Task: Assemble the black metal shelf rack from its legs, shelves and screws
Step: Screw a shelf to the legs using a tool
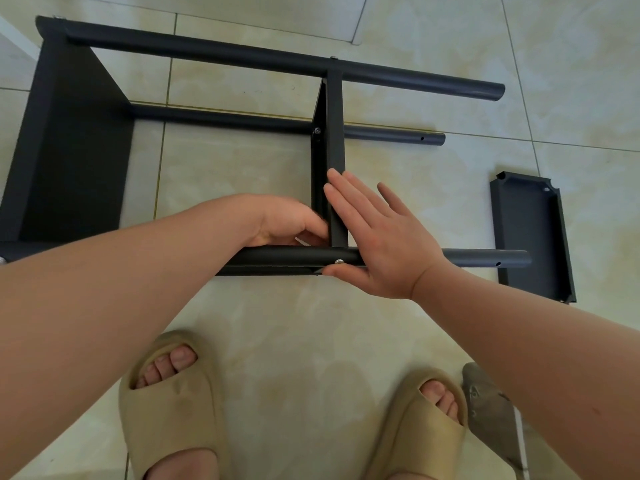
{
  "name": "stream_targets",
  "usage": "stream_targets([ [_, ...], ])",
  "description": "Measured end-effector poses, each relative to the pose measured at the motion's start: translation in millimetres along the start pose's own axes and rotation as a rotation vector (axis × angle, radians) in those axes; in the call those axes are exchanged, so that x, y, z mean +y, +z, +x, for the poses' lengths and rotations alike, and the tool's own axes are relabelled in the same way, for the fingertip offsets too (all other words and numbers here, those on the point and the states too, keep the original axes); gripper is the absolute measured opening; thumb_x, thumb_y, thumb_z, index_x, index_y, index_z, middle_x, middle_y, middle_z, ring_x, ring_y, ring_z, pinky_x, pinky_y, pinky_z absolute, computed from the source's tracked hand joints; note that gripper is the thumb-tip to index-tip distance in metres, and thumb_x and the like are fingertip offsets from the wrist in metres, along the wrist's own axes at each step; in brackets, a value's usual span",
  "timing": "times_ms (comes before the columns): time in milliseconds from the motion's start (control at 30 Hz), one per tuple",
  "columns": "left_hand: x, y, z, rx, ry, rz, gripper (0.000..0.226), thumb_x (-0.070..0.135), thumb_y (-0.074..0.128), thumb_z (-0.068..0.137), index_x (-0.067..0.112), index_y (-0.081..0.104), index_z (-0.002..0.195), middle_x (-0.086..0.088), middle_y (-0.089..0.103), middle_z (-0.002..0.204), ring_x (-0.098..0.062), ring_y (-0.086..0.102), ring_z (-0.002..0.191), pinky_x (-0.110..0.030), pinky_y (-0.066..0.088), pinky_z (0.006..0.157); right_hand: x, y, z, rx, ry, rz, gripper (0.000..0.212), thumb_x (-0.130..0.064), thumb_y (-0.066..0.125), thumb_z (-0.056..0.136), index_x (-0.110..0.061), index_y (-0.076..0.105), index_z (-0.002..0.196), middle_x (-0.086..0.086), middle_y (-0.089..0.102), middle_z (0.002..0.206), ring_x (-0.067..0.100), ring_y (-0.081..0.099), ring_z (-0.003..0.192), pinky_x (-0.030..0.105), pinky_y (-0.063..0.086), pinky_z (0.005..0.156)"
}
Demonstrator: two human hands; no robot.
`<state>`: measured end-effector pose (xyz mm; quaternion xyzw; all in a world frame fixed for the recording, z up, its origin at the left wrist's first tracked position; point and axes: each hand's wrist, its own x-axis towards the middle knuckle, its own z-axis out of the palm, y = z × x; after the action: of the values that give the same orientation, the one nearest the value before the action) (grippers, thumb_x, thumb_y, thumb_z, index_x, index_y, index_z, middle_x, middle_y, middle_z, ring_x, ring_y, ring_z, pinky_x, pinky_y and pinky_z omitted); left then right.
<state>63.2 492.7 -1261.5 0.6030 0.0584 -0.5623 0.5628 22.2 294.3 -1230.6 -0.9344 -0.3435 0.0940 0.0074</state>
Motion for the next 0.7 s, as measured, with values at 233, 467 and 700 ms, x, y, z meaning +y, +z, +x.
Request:
stream_targets([
  [233, -0.9, -0.7, 0.8, 0.033, 0.047, 0.020, 0.011, -0.002, 0.059, 0.088, 0.003, 0.068, 0.090, -0.017, 0.072, 0.081, -0.025, 0.072, 0.071, -0.033, 0.059, 0.068, 0.1, 0.4, 0.1, 0.004, -0.001, -0.004, 0.099, -0.077, 0.032, 0.092, -0.010, 0.011, 0.162, 0.004, 0.001, 0.170, 0.022, 0.002, 0.157, 0.054, 0.018, 0.124],
  [467, 2.0, 0.1, -2.2, -0.032, -0.034, -0.018, 0.017, 0.004, 0.054, 0.092, 0.006, 0.069, 0.100, -0.016, 0.069, 0.099, -0.030, 0.066, 0.090, -0.044, 0.054, 0.091, -0.2, 0.4, 0.2, -0.008, 0.003, -0.007, 0.100, -0.078, 0.030, 0.092, -0.011, 0.009, 0.162, 0.003, 0.000, 0.170, 0.021, 0.000, 0.157, 0.053, 0.017, 0.124],
  [700, 1.0, 1.1, 0.1, 0.053, 0.014, 0.055, 0.011, 0.006, 0.063, 0.089, 0.002, 0.072, 0.094, -0.018, 0.075, 0.089, -0.028, 0.073, 0.080, -0.036, 0.059, 0.076, -0.3, -0.1, -0.2, -0.002, 0.001, -0.002, 0.099, -0.077, 0.033, 0.092, -0.010, 0.011, 0.162, 0.004, 0.001, 0.170, 0.021, 0.002, 0.157, 0.053, 0.017, 0.124],
])
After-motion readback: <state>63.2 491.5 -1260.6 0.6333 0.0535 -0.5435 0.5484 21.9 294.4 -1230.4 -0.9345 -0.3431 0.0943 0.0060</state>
